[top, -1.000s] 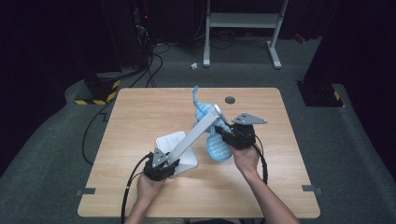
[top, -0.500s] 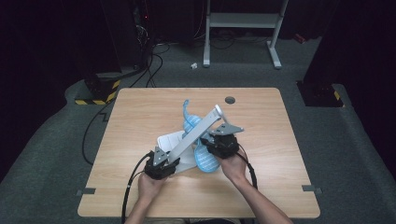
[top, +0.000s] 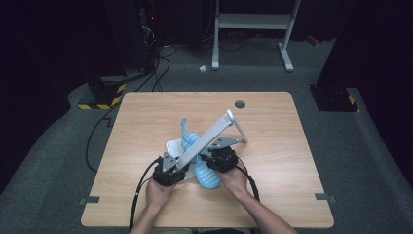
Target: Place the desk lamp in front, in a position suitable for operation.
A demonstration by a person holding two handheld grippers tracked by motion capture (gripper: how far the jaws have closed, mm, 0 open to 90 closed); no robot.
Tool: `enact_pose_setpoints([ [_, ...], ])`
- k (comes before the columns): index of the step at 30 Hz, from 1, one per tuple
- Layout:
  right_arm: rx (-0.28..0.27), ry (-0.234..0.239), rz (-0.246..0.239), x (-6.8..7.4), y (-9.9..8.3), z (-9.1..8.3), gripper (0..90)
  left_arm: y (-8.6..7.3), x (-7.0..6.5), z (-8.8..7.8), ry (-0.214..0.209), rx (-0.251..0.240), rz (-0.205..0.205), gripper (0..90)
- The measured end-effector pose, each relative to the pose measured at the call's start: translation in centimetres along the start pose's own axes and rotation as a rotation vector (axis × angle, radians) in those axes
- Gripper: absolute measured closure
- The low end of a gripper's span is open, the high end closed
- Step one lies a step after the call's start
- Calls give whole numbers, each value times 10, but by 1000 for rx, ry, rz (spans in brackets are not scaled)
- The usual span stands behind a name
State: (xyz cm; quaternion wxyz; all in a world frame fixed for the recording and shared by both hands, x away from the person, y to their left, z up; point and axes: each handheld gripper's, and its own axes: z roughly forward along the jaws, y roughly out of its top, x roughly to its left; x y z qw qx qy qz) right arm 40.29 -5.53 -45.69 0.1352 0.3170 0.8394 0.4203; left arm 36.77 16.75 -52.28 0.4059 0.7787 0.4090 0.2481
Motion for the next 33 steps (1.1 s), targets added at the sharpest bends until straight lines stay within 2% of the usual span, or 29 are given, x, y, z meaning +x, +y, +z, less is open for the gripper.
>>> enact_pose_setpoints([
  [3,-31,-18,27,-11,0,-13,699,4,-3,6,-5,-2,0,505],
  [4,-52,-34,48,-20,0,-24,700,5,-4,7,-4,-4,-3,505],
  [6,-73,-57,54,-28,2,-35,699,8,-5,11,-6,-2,1,506],
  [7,-73,-57,54,-28,2,-35,699,10,-5,14,-9,0,1,506],
  [9,-113,-98,75,-43,7,-56,699,14,-6,20,-9,0,0,515],
  [12,-141,-120,102,-53,9,-72,699,20,-10,26,-9,14,-1,521],
  [18,-160,-155,133,-68,8,-92,699,30,-16,37,-15,29,6,530],
  [23,-156,-159,147,-72,4,-94,698,35,-20,40,-8,45,-2,531],
  [25,-151,-150,153,-71,2,-90,696,35,-20,38,-30,57,-16,514],
  [29,-120,-143,139,-65,-3,-77,695,34,-17,28,-56,98,-39,404],
  [31,-107,-139,135,-62,-5,-72,695,30,-14,20,-76,102,-55,395],
  [33,-94,-133,129,-59,-8,-66,695,26,-10,13,-76,114,-63,388],
])
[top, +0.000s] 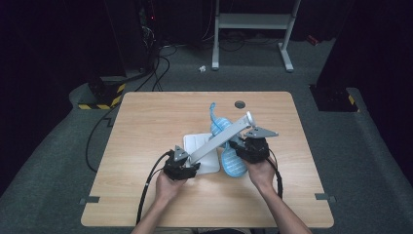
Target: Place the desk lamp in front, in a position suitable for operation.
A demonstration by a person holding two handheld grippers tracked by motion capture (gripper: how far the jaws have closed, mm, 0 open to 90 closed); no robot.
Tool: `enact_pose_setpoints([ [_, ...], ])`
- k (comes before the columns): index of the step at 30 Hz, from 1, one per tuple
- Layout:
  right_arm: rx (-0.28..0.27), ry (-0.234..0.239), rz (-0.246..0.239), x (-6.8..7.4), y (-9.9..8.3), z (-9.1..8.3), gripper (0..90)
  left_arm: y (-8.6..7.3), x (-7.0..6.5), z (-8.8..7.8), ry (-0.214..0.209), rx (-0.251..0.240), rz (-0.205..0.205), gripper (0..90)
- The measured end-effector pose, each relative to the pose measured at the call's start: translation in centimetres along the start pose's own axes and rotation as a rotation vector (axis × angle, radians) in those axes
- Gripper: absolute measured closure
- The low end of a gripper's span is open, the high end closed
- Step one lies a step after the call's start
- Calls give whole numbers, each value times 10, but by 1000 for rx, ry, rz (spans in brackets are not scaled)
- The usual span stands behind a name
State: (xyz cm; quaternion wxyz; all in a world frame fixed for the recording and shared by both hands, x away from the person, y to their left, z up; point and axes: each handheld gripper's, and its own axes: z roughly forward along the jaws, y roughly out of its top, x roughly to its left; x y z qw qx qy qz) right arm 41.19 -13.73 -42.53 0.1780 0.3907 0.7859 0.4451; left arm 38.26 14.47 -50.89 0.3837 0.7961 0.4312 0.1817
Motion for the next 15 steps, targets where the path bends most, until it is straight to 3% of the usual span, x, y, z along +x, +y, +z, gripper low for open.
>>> enact_pose_setpoints([
  [2,23,10,-6,4,-4,6,695,-5,4,-4,-6,19,-16,378],
  [6,81,38,-29,19,-16,26,695,-11,14,-9,-61,27,-91,397],
  [10,156,72,-57,40,-30,54,694,-12,14,-8,-100,25,-108,453],
  [15,169,88,-50,50,-38,67,694,-13,12,-6,-108,13,-124,454],
])
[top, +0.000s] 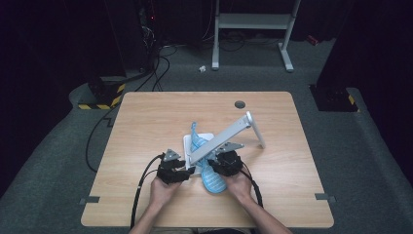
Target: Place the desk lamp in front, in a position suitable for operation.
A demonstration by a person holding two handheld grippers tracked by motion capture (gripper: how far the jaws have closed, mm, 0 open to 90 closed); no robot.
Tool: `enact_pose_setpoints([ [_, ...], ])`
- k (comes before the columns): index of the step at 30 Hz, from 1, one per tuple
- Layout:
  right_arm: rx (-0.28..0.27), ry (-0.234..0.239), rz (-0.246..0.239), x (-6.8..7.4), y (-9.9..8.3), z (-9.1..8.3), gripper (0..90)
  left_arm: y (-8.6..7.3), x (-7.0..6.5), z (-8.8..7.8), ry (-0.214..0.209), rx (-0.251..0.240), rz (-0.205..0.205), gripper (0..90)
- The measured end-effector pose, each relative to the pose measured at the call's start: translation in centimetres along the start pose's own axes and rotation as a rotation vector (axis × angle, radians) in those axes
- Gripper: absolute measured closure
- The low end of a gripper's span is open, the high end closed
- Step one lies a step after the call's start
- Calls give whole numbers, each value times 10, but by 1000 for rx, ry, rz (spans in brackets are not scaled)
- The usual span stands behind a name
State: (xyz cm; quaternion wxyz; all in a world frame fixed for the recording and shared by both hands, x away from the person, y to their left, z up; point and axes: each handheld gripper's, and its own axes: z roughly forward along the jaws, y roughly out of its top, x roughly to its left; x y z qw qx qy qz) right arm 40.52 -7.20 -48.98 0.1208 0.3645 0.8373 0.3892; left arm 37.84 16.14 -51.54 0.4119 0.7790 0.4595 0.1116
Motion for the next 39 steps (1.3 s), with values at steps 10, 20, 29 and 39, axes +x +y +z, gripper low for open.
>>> enact_pose_setpoints([
  [10,-90,-35,30,-14,12,-42,694,1,-2,2,29,-11,-20,445],
  [20,-265,-142,110,-47,25,-113,693,3,-4,5,52,-16,-18,445],
  [29,-237,-127,103,-40,23,-103,692,4,-6,6,64,-14,-10,445],
  [39,-46,-50,9,4,7,-16,692,4,-4,6,52,-15,-13,440],
])
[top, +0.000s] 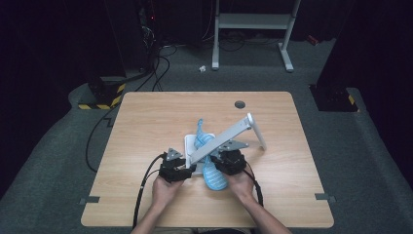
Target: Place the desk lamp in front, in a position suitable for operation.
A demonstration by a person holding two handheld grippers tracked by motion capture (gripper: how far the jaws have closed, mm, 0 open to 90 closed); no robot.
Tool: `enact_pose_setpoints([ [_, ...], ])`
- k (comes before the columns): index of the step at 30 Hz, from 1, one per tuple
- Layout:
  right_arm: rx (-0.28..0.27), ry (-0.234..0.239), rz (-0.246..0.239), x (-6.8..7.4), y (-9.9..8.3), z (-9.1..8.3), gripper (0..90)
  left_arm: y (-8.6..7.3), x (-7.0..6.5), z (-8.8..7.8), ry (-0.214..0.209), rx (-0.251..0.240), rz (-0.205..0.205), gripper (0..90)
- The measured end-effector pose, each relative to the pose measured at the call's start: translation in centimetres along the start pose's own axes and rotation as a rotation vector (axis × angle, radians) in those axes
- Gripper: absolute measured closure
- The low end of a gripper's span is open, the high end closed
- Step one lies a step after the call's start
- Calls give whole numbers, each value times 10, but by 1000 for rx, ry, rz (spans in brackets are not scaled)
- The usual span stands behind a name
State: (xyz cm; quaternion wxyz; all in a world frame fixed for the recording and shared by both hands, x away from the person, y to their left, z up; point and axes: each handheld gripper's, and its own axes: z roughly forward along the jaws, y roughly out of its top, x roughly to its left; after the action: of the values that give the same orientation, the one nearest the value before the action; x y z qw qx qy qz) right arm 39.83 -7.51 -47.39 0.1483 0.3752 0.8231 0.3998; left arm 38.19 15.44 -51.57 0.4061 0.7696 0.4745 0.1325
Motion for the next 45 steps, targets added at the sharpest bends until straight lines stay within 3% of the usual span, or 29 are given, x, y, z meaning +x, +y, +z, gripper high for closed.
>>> enact_pose_setpoints([
  [5,32,-12,-37,0,-6,5,691,0,0,0,-2,-1,1,439],
  [13,118,-123,-75,-23,-39,-9,662,0,3,0,-23,0,-3,437],
  [17,118,-110,-110,-20,-50,-14,607,0,3,0,-22,3,-1,438],
  [22,116,-108,-122,-13,-51,-10,525,0,3,-1,-20,8,-4,443],
  [26,120,-118,-110,-15,-51,-4,492,0,2,-2,-21,14,7,448],
  [31,119,-129,-103,-21,-47,3,496,0,-1,-4,-23,22,28,453],
  [45,148,-171,-107,-46,-28,19,544,-1,-12,-3,-85,49,53,484],
])
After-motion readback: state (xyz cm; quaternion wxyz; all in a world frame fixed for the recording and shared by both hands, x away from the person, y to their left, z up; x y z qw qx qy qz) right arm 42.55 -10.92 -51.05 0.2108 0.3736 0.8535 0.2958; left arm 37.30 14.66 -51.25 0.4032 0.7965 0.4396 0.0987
